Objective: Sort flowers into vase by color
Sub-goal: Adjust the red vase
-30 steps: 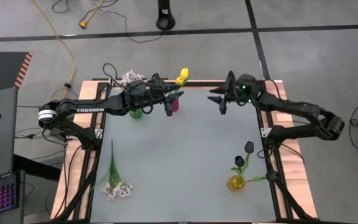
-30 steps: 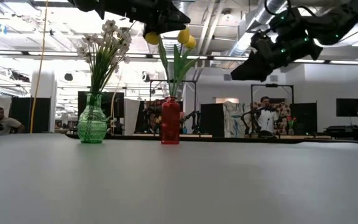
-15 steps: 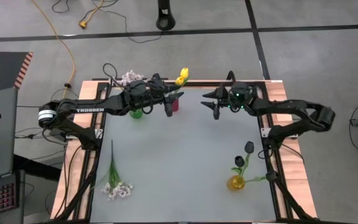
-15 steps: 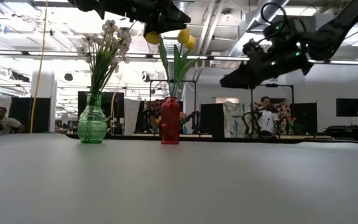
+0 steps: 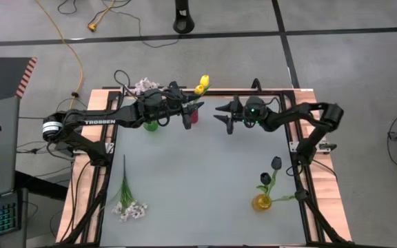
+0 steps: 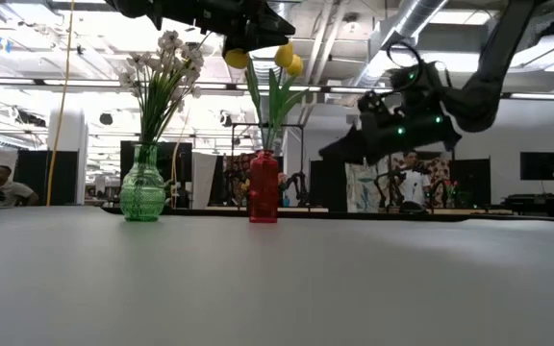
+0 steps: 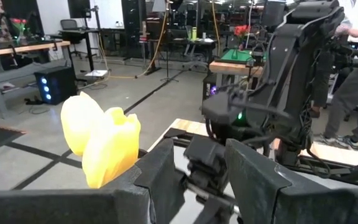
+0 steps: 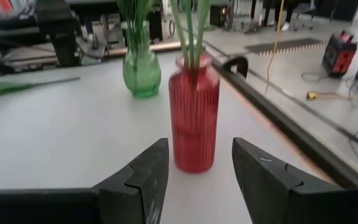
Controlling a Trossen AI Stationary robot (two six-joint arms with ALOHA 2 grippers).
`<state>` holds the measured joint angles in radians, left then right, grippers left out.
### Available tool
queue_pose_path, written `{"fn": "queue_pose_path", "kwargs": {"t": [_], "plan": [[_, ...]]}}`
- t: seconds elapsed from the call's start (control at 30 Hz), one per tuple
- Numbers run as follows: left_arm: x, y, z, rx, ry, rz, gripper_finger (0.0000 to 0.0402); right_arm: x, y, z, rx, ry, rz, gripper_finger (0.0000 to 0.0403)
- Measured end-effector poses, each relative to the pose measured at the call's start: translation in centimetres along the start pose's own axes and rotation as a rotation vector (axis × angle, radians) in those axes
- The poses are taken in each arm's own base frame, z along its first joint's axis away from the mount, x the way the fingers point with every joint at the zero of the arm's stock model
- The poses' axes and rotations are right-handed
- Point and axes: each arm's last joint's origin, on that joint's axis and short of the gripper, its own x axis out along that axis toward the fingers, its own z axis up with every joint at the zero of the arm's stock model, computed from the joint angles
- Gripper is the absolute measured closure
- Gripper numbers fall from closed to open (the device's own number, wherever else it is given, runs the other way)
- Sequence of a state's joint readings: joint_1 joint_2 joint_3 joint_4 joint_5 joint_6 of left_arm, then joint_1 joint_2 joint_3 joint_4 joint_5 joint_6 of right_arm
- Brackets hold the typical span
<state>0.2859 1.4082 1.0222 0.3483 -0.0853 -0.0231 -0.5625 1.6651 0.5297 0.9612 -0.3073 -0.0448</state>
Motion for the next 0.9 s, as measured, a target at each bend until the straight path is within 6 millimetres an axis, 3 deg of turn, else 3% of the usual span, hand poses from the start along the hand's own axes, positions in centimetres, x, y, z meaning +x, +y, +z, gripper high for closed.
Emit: {"fn": "queue_pose_path", "kwargs": {"t": [0.17, 0.37, 0.73, 0.9], "plan": [[0.0, 0.0, 0.0, 0.0, 0.0, 0.0, 0.0268, 0.9, -0.2, -1.2, 0.018, 0.043, 0.003, 0.02], [0.0, 0.0, 0.0, -0.001, 0.0, 0.0, 0.0268, 2.6, -0.2, -0.3, 0.005, 0.013, 0.025, 0.0191], [0.0, 0.0, 0.0, -0.007, 0.0, 0.0, 0.0268, 5.2, 0.9, 2.9, -0.054, -0.031, 0.07, 0.0094], [0.0, 0.0, 0.0, -0.007, 0.0, 0.0, 0.0268, 5.5, 1.2, 3.3, -0.059, -0.04, 0.081, 0.0077]]}}
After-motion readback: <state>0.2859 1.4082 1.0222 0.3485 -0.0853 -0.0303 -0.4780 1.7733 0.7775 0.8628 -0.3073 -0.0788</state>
